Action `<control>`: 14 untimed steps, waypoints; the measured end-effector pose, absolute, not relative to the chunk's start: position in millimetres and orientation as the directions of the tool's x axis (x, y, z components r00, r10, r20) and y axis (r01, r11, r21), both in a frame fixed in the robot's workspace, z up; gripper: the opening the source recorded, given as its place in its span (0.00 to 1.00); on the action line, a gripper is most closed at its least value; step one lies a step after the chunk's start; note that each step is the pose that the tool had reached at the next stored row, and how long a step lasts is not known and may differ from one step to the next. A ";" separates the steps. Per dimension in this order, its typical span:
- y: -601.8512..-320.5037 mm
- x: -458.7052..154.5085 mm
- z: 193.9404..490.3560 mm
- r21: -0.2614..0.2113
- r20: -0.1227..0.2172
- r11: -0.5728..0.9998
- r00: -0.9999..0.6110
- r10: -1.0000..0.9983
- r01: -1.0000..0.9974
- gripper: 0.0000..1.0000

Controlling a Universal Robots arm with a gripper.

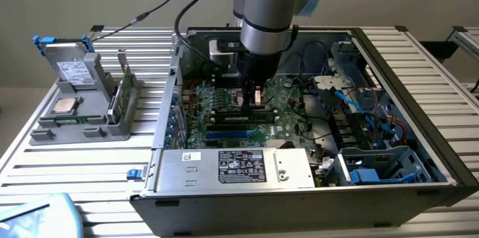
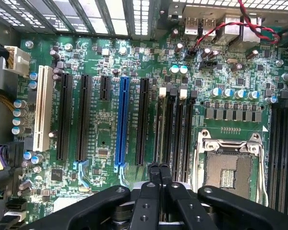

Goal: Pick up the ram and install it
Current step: 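Insert the ram into the slot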

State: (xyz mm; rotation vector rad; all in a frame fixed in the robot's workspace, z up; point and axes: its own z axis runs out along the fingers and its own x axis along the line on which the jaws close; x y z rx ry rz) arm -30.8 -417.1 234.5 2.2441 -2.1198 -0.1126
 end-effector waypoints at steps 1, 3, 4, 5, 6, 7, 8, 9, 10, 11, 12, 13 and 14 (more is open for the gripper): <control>-417.2 -30.8 234.8 0.088 -0.017 -0.057 0.056 -0.998 -0.994 0.10; -417.2 -30.8 235.4 0.088 -0.016 -0.057 0.056 -0.998 -0.994 0.10; -417.2 -30.8 235.8 0.088 -0.016 -0.057 0.056 -0.998 -0.994 0.10; -417.2 -30.8 236.1 0.088 -0.016 -0.057 0.056 -0.998 -0.994 0.10; -417.2 -30.8 236.6 0.088 -0.016 -0.057 0.056 -0.998 -0.994 0.10; -417.2 -30.8 237.3 0.088 -0.016 -0.057 0.056 -0.998 -0.994 0.10; -417.1 -30.7 238.2 0.088 -0.016 -0.057 0.056 -0.998 -0.994 0.10; -417.0 -30.6 239.2 0.088 -0.016 -0.057 0.056 -0.998 -0.994 0.10; -416.9 -30.4 240.3 0.088 -0.016 -0.057 0.056 -0.998 -0.994 0.10; -416.8 -30.3 241.2 0.088 -0.015 -0.057 0.056 -0.998 -0.994 0.10; -416.8 -30.3 241.6 0.088 -0.016 -0.057 0.056 -0.998 -0.994 0.10; -416.8 -30.3 241.5 0.088 -0.016 -0.057 0.056 -0.998 -0.994 0.10; -416.8 -30.3 241.6 0.088 -0.016 -0.057 0.056 -0.998 -0.994 0.10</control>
